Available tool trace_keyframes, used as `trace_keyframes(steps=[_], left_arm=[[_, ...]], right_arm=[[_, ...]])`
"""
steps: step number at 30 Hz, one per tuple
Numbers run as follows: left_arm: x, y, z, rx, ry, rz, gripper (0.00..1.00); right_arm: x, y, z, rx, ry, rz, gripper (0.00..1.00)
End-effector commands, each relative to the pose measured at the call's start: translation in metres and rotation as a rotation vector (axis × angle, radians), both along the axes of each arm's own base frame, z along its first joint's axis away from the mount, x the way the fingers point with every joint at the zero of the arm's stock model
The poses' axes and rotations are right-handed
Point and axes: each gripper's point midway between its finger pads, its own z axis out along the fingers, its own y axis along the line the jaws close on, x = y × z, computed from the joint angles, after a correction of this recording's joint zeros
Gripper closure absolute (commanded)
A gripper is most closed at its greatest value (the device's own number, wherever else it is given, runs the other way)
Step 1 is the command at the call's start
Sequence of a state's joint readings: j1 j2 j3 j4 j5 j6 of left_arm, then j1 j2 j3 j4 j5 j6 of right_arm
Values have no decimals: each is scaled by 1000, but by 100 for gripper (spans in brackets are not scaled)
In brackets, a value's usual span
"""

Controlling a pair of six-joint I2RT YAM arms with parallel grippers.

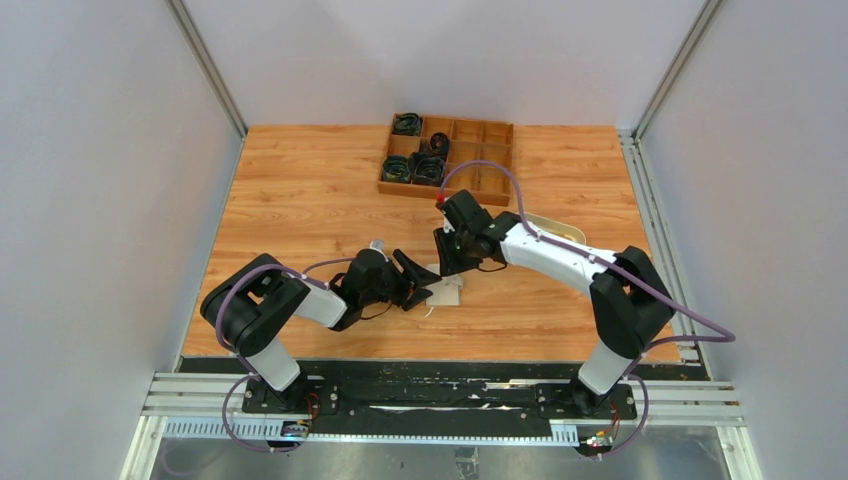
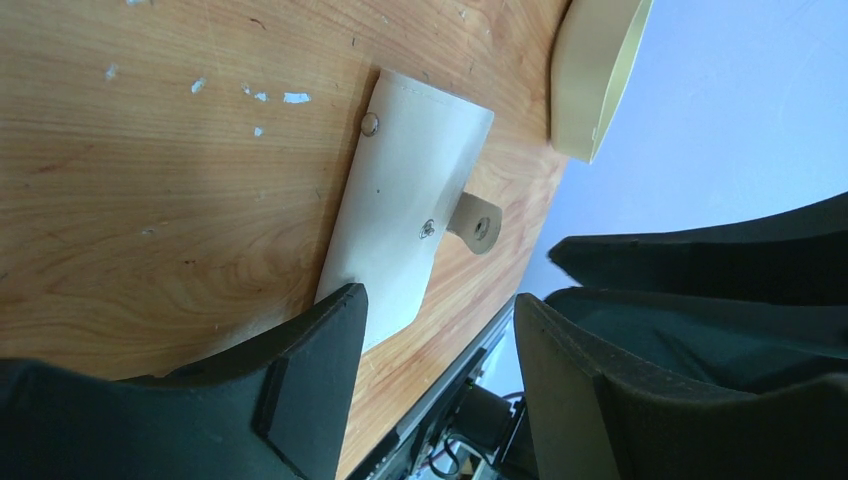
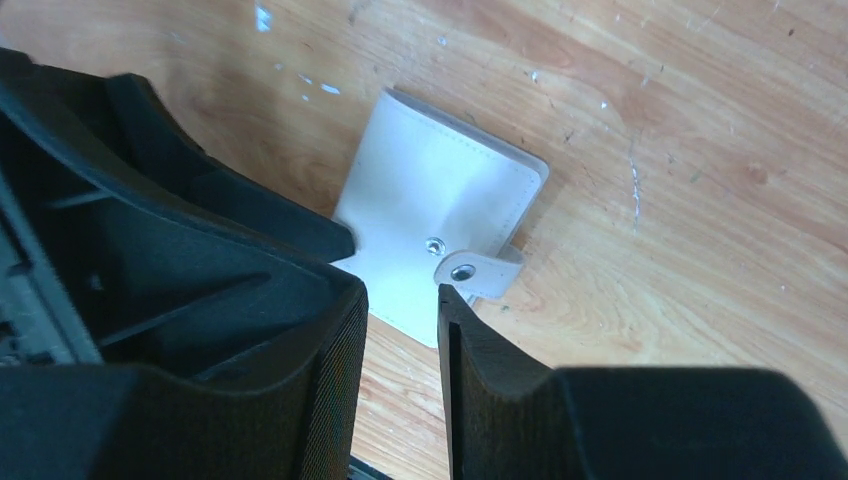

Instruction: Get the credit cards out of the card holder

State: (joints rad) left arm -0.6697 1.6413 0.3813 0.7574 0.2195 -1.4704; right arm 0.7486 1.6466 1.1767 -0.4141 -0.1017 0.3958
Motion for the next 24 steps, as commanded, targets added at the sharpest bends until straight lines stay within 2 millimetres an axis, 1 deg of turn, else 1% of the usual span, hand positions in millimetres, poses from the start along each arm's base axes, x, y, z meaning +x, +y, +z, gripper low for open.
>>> trace_keyframes(steps=[1,4,6,10,16,18,19,24], left_arm=[[-16,18,-39,133,91,5,35],[-16,18,-38,134,88,6,45],[-16,18,-38,134,87,4,54],[-16,17,-38,134,86,2,72],[-17,18,-39,136,90,2,89],[-17,18,-39,137,90,0,98],[-17,19,-40,138,90,1,100],[-18,19,-41,140,93,0,100]], right_arm=[[-13,-16,-18,-164,40,12,64],[-14,-16,-21,-186,46,16,64],[-10,-21,-22,-214,29,-2,65],[-7,-24,-22,-229,18,-11,65],[-6,-21,-25,-223,20,-9,65],[-6,-19,-24,-217,18,-6,65],[-6,-18,-24,-215,18,-4,65],[-5,-12,-23,-213,13,6,63]])
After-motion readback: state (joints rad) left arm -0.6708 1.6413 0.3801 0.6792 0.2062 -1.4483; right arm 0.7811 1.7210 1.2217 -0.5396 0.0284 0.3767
